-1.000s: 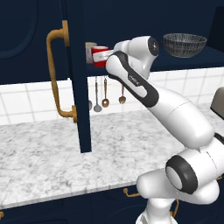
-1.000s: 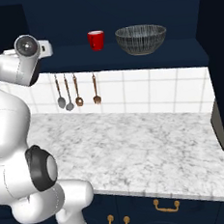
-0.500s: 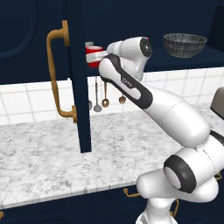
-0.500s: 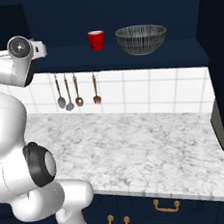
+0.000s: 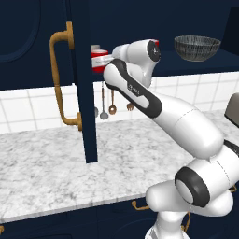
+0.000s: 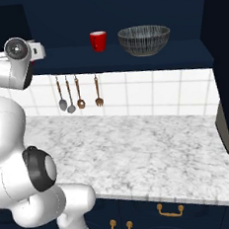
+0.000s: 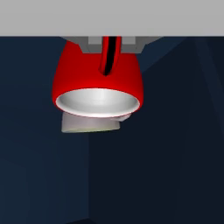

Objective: Gather all objects into one cabinet and sort the glasses and bowls to opposite sides.

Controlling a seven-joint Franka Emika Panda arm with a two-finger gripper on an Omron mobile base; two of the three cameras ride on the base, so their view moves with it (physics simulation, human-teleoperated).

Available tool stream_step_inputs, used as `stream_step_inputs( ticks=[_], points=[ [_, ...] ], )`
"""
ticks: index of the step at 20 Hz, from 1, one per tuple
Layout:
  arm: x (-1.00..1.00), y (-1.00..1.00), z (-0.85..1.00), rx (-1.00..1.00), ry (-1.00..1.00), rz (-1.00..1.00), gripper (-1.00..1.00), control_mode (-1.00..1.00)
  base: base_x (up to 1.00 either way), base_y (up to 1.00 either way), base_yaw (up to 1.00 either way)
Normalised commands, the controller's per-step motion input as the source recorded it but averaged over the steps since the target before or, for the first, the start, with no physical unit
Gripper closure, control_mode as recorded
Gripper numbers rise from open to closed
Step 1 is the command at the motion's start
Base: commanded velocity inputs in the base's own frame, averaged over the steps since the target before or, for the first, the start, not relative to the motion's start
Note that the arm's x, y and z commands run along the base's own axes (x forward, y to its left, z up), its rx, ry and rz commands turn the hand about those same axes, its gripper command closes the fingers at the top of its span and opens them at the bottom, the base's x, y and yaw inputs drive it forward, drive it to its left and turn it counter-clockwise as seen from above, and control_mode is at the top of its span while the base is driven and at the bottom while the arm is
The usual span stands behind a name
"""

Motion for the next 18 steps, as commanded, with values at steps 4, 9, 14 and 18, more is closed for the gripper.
stream_step_inputs(
  ticks=[4,9,14,18],
  points=[
    [0.0,0.0,0.0,0.0,0.0,0.0,-1.0,-1.0,0.0,0.0,0.0],
    [-0.21,-0.09,0.0,0.0,0.0,-0.02,-1.0,-1.0,0.0,0.0,0.0],
    [-0.43,-0.17,0.0,0.0,0.0,-0.07,-1.0,-1.0,0.0,0.0,0.0],
    [-0.38,-0.19,0.02,0.0,0.0,-0.04,-1.0,-1.0,0.0,0.0,0.0]
  ],
)
